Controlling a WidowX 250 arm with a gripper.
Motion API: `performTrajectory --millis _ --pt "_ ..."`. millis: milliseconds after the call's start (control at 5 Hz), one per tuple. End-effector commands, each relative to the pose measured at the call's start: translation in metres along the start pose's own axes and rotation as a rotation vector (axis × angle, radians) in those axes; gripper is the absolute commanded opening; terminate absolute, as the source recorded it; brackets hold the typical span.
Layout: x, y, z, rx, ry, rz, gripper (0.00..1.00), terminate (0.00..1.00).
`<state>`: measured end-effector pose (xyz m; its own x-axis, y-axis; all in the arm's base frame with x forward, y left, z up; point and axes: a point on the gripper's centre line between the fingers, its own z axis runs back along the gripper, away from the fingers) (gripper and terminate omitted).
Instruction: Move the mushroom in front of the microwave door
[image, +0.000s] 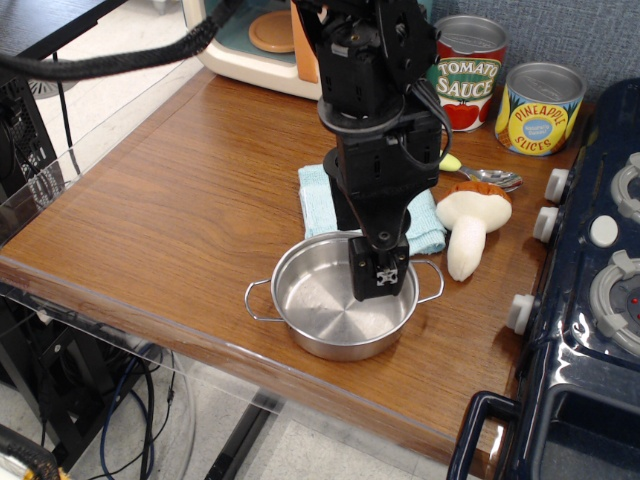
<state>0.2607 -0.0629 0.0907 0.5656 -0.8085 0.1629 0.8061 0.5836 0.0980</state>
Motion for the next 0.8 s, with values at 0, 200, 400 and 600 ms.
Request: performTrajectory --millis 0,200,400,600 --pt "0.000 0.000 0.000 0.000 0.000 0.000 1.00 0.00" --pt "0.014 0.012 0.002 0.001 -0.010 0.024 1.00 0.00" --pt "0.028 0.029 0.006 0.001 -0.028 0.049 1.00 0.00" --pt "0.048 0.049 0.007 0.016 -0.062 0.065 1.00 0.00"
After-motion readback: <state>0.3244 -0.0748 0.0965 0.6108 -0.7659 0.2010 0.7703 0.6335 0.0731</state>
